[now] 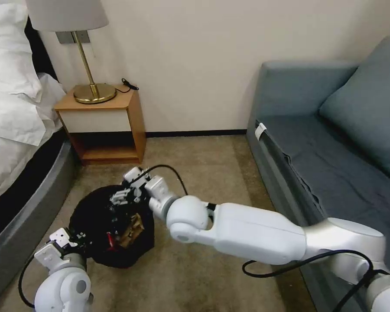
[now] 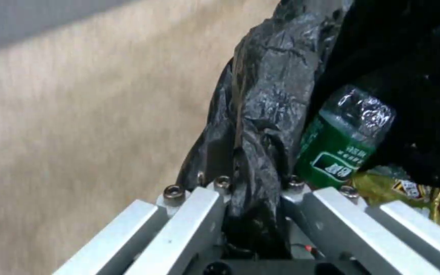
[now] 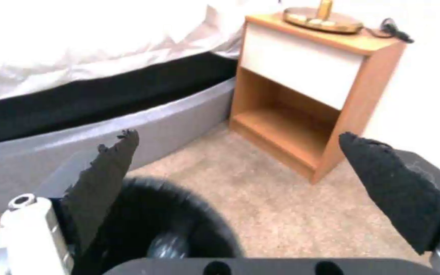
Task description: Pick up the trash bin, then pick up the garbage on the floor and place it into the trash bin.
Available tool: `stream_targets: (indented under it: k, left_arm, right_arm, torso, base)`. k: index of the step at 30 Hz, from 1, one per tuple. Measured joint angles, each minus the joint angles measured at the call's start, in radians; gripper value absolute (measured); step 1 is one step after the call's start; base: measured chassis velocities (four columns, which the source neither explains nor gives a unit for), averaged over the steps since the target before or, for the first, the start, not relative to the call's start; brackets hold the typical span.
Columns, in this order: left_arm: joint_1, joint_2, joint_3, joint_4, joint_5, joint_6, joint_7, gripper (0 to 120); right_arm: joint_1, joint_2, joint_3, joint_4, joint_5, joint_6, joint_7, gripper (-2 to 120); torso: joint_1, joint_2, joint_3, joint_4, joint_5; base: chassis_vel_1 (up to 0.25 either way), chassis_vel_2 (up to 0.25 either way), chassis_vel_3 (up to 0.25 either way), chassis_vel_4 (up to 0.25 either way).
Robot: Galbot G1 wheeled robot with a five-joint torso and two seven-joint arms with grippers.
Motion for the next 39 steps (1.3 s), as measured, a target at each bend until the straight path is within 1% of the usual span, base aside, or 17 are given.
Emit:
stream_targets:
  k: [2,4,7,10,16,19,21,22,25,26,27,31,32,33,36,37,39]
  left_arm:
    - [-0.003,0.002,-0.001,0.005,-0.018,0.005,-0.010,2]
    - [-0.012,0.008,-0.005,0.027,-0.076,0.021,-0.042,2]
    - [-0.019,0.011,-0.005,0.047,-0.106,0.029,-0.057,2]
    - [-0.026,0.014,-0.007,0.073,-0.114,0.029,-0.063,2]
    - [-0.030,0.017,-0.009,0.086,-0.113,0.026,-0.060,2]
    - [-0.030,0.018,-0.008,0.089,-0.098,0.020,-0.043,7]
    - [-0.023,0.020,-0.005,0.089,-0.033,-0.016,0.045,17]
    - [-0.023,0.020,-0.005,0.089,-0.033,-0.016,0.045,17]
    - [-0.009,0.021,-0.006,0.089,0.114,-0.118,0.170,32]
    - [-0.004,0.021,-0.006,0.089,0.161,-0.151,0.193,37]
    - [-0.004,0.021,-0.006,0.089,0.161,-0.151,0.193,37]
    - [0.033,0.023,-0.022,0.078,0.354,-0.258,0.295,54]
    - [0.033,0.023,-0.022,0.078,0.354,-0.258,0.295,54]
    - [0.049,0.026,-0.027,0.065,0.387,-0.282,0.328,58]
    - [0.079,0.034,-0.031,0.032,0.415,-0.309,0.377,73]
    - [0.079,0.034,-0.031,0.032,0.415,-0.309,0.377,73]
    - [0.089,0.035,-0.032,0.016,0.438,-0.345,0.423,81]
  right_arm:
    - [-0.005,-0.006,0.007,0.005,-0.003,0.001,0.001,100]
    - [-0.022,-0.027,0.024,0.020,-0.011,0.002,0.002,100]
    - [-0.037,-0.049,0.036,0.030,-0.018,0.005,0.002,100]
    - [-0.059,-0.081,0.050,0.043,-0.026,0.007,0.003,100]
    - [-0.094,-0.103,0.079,0.052,-0.035,0.008,0.004,100]
    - [-0.121,-0.113,0.099,0.057,-0.039,0.008,0.005,100]
    - [-0.144,-0.135,0.121,0.064,-0.044,0.008,0.005,100]
    - [-0.144,-0.135,0.121,0.064,-0.044,0.008,0.005,100]
    - [-0.162,-0.159,0.140,0.072,-0.047,0.008,0.005,100]
    - [-0.167,-0.165,0.145,0.075,-0.047,0.008,0.005,100]
    - [-0.167,-0.165,0.145,0.075,-0.047,0.008,0.005,100]
    - [-0.192,-0.188,0.177,0.093,-0.047,0.008,0.004,100]
    - [-0.192,-0.188,0.177,0.093,-0.047,0.008,0.004,100]
    - [-0.206,-0.197,0.193,0.102,-0.047,0.008,0.004,100]
    - [-0.245,-0.222,0.232,0.127,-0.047,0.007,0.003,100]
    - [-0.245,-0.222,0.232,0.127,-0.047,0.007,0.003,100]
    - [-0.271,-0.238,0.269,0.150,-0.048,0.008,0.002,100]
  torso:
    - [0.000,0.000,0.000,0.0001,0.0000]
    - [0.000,0.000,0.000,0.0000,0.0000]
    - [0.000,0.000,0.000,0.0001,0.0000]
    - [0.000,0.000,0.000,0.0001,0.0003]
    - [0.000,0.000,0.000,0.0001,0.0006]
    - [0.000,0.000,0.000,0.0004,0.0004]
    - [0.000,0.000,0.000,0.0000,-0.0010]
    - [0.000,0.000,0.000,0.0000,-0.0010]
    - [0.000,0.000,0.000,0.0000,-0.0004]
    - [0.000,0.000,0.000,0.0000,-0.0003]
    - [0.000,0.000,0.000,0.0000,-0.0003]
    - [0.000,0.000,0.000,0.0002,-0.0002]
    - [0.000,0.000,0.000,0.0002,-0.0002]
    - [0.000,0.000,0.000,0.0002,-0.0001]
    - [0.000,0.000,0.000,0.0002,0.0000]
    - [0.000,0.000,0.000,0.0002,0.0000]
    - [0.000,0.000,0.000,0.0002,-0.0001]
  base:
    - [0.000,0.000,0.000,0.000]
    - [0.000,0.000,0.000,0.000]
    - [0.000,0.000,0.000,0.000]
    - [0.000,0.000,0.000,0.000]
    - [0.000,0.000,0.000,0.000]
    - [0.000,0.000,0.000,0.000]
    - [0.000,0.000,0.000,0.000]
    - [0.000,0.000,0.000,0.000]
    - [0.000,0.000,0.000,0.000]
    - [0.000,0.000,0.000,0.000]
    - [0.000,0.000,0.000,0.000]
    - [0.000,0.000,0.000,0.000]
    - [0.000,0.000,0.000,0.000]
    - [0.000,0.000,0.000,0.000]
    - [0.000,0.000,0.000,0.000]
    - [0.000,0.000,0.000,0.000]
    - [0.000,0.000,0.000,0.000]
